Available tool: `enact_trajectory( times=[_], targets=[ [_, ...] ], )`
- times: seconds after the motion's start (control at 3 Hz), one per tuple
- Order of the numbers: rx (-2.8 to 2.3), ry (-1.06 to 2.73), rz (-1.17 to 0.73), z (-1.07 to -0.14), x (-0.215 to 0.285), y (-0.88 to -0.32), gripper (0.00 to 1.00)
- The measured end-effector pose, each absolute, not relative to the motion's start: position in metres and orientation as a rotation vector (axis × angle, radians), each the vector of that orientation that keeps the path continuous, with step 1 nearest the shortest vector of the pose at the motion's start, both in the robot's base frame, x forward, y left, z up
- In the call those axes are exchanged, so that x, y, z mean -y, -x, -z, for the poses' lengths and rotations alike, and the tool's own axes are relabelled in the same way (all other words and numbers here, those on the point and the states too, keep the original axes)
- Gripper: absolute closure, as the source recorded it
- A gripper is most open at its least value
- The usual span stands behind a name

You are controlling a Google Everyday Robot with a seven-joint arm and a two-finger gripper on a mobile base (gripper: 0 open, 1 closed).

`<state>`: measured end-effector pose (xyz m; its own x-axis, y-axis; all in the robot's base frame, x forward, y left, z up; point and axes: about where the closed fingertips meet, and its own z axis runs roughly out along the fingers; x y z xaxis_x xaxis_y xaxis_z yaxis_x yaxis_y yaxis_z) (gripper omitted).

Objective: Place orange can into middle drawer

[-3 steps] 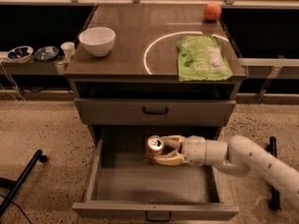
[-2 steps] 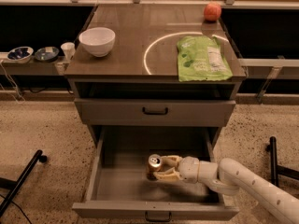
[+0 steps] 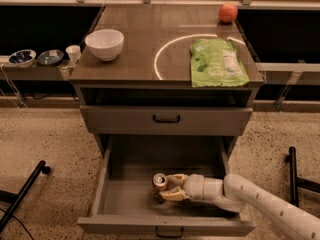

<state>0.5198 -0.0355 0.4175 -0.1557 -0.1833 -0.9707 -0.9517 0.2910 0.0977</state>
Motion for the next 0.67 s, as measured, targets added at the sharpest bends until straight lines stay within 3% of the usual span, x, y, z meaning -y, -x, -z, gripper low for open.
enact_trajectory(
  times=[0.67],
  targets=[
    [-1.576, 1.073, -0.98, -0.4175, 0.0355, -0.5198, 0.31]
  ],
)
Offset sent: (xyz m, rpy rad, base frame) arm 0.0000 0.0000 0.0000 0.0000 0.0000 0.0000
